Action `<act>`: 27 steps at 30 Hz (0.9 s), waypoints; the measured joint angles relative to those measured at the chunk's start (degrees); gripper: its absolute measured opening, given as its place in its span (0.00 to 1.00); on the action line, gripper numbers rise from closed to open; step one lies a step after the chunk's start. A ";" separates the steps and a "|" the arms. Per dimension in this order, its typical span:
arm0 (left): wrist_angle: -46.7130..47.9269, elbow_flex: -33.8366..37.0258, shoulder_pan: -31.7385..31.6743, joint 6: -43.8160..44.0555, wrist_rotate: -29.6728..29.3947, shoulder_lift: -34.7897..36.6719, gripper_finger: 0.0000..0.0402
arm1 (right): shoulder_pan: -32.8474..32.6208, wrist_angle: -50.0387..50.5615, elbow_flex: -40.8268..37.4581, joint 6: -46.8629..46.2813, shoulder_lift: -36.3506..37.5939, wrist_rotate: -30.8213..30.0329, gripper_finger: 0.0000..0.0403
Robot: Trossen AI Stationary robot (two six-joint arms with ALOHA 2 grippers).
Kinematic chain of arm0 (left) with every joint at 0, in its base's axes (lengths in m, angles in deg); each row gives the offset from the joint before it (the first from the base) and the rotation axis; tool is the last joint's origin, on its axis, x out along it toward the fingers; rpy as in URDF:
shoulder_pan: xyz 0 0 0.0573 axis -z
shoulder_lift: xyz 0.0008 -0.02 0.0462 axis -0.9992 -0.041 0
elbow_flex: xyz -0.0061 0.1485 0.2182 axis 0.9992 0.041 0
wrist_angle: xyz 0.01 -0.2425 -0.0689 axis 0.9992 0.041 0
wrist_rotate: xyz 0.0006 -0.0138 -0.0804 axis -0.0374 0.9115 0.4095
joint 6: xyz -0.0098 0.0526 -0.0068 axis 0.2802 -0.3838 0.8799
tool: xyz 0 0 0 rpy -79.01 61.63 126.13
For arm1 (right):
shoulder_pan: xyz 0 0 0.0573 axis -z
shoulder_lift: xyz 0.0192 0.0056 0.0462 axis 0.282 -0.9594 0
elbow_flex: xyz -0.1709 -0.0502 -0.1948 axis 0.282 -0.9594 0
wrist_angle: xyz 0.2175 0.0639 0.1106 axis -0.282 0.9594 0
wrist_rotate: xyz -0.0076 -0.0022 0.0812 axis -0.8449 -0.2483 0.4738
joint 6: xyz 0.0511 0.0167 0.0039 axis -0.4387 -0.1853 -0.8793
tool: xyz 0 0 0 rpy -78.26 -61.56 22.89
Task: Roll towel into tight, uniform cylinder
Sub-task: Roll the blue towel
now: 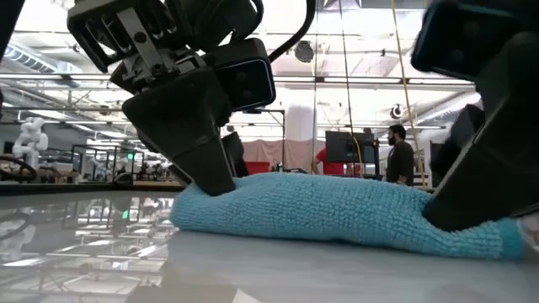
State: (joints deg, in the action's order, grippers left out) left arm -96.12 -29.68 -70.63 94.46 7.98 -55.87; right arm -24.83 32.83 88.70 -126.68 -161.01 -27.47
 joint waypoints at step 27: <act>6.59 -0.11 -10.99 -9.37 5.00 0.07 0.06 | 6.05 -15.01 -14.82 8.57 2.46 2.66 0.00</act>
State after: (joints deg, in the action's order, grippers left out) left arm -89.53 -29.79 -81.62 85.10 12.98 -55.81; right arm -18.78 17.82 73.88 -118.11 -158.55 -24.81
